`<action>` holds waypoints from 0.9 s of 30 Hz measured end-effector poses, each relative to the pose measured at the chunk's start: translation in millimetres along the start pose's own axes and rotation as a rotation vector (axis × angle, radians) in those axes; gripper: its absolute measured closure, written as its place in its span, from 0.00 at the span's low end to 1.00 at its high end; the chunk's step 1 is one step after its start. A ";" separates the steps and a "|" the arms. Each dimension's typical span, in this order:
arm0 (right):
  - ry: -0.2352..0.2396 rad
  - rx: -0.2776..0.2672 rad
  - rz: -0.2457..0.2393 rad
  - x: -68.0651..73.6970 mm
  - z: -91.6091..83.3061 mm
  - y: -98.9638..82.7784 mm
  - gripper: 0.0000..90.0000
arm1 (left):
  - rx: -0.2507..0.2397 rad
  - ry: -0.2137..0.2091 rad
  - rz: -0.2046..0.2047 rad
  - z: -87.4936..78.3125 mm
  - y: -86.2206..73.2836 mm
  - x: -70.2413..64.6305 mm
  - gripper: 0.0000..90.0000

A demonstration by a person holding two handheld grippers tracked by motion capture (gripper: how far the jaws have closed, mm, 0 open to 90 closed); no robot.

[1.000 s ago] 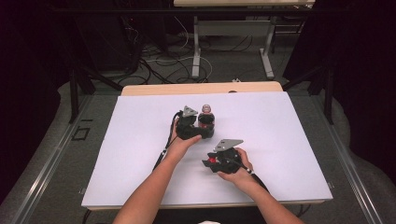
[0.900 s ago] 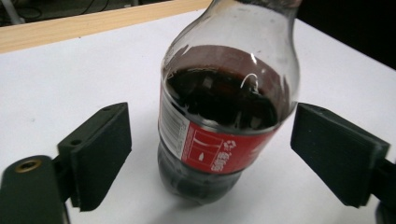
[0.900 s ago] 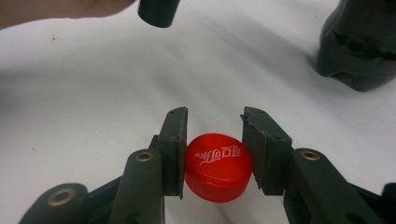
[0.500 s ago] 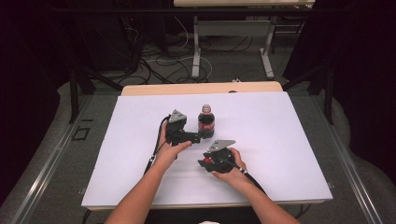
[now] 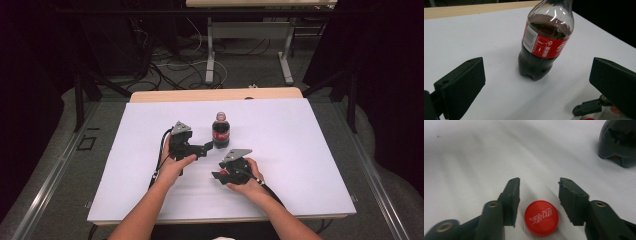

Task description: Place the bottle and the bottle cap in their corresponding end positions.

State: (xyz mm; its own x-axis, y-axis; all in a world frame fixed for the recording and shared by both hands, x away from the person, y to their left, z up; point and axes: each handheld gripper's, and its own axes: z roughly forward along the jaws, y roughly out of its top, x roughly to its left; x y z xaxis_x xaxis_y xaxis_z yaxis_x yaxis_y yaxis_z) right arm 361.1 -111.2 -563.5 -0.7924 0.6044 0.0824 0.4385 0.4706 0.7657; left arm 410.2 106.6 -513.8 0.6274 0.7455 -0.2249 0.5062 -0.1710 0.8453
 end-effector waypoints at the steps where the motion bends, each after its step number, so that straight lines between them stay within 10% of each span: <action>1: 0.000 0.000 -0.003 -0.6 -0.9 0.4 0.51 | 0.001 0.014 0.011 -1.3 -0.8 0.4 0.00; 16: -0.075 -0.070 0.052 -17.0 -47.9 14.8 0.25 | -0.002 0.055 0.021 -31.3 -6.4 6.5 0.00; 27: -0.250 -0.107 0.152 -50.6 -80.6 -6.2 0.12 | 0.018 0.121 -0.045 -52.3 -21.5 29.9 0.00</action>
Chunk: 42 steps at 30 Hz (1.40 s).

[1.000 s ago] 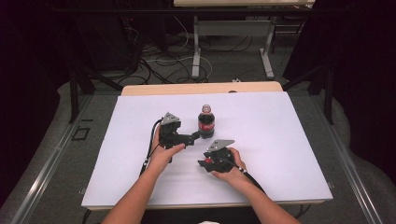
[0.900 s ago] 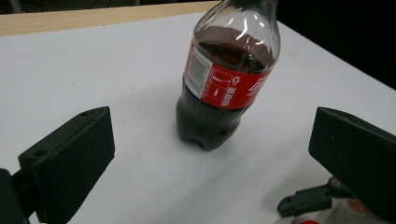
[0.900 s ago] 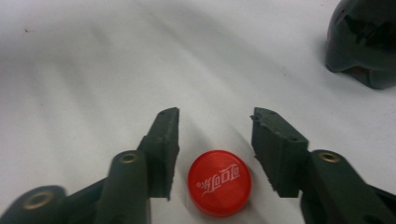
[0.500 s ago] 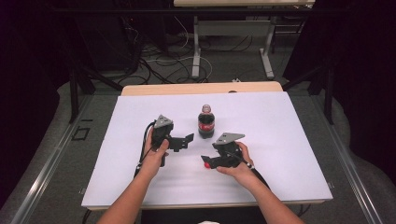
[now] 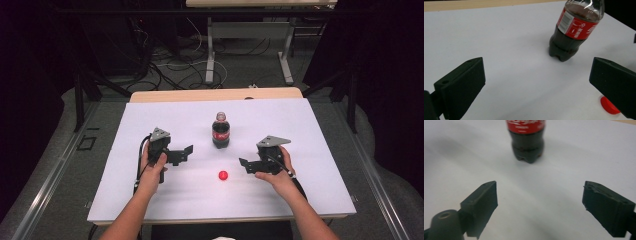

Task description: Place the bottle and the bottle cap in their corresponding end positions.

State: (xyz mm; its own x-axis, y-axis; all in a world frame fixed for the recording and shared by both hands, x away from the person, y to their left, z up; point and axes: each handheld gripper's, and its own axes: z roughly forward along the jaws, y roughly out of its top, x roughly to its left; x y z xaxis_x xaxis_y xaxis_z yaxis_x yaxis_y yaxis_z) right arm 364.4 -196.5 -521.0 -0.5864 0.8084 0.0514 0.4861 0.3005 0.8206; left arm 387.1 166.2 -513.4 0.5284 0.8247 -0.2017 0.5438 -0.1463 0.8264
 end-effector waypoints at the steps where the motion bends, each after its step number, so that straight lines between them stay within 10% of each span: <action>1: -0.015 -0.004 0.010 -4.1 -2.5 -1.3 0.10 | 0.003 0.010 0.002 -2.0 -1.6 3.0 0.00; 21: -0.235 -0.083 0.232 -77.1 -23.1 -50.9 0.00 | -0.006 0.117 -0.104 -17.4 -27.0 48.8 0.00; 42: -0.337 0.007 0.321 -94.0 -24.9 -62.8 0.00 | 0.033 0.175 -0.141 -11.8 -37.6 61.0 0.00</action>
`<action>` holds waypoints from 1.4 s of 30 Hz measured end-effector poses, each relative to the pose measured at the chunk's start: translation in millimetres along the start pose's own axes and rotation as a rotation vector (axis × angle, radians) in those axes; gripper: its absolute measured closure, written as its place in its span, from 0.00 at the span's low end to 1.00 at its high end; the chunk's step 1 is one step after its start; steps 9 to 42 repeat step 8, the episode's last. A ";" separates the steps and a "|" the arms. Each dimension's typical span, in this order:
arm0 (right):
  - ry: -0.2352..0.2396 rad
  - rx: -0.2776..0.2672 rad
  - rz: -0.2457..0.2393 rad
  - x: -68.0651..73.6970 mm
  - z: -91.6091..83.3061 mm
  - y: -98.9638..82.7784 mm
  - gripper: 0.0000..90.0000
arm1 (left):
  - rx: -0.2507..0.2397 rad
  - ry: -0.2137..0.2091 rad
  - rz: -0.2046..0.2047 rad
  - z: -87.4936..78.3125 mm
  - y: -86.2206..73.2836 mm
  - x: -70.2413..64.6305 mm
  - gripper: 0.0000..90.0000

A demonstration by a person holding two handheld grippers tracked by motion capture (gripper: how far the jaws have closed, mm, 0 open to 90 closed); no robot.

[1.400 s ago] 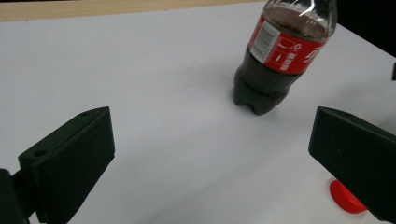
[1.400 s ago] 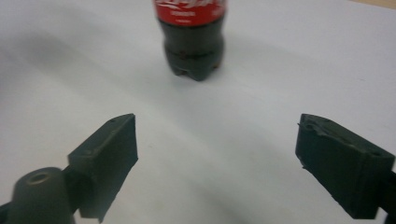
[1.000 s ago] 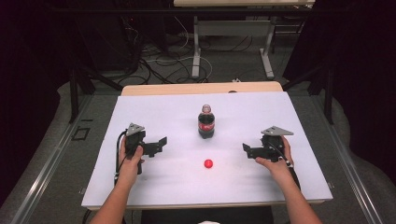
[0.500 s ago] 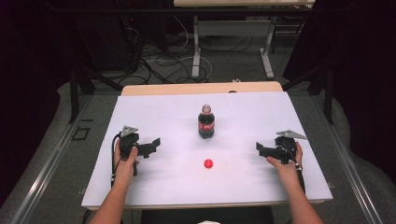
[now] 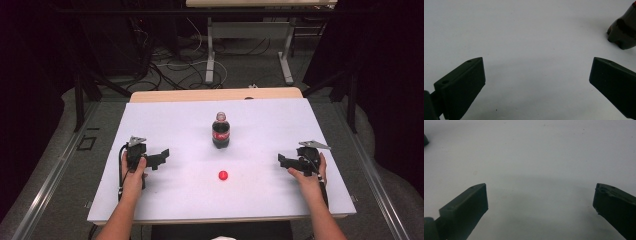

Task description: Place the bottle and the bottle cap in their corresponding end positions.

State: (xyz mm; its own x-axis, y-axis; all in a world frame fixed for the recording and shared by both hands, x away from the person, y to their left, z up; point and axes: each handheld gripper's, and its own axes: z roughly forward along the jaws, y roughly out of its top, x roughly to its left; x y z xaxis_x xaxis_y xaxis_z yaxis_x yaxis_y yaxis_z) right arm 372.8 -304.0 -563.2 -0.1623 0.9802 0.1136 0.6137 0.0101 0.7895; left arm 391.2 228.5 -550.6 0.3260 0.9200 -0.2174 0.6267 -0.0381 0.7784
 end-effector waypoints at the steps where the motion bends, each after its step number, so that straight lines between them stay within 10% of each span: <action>1: 0.003 0.002 -0.001 0.1 0.0 -0.1 0.00 | -0.008 0.000 -0.004 0.6 -0.4 0.2 0.00; 42: 0.012 0.003 0.003 0.8 -0.2 -0.3 0.00 | -0.004 0.005 -0.013 0.8 -0.6 1.1 0.00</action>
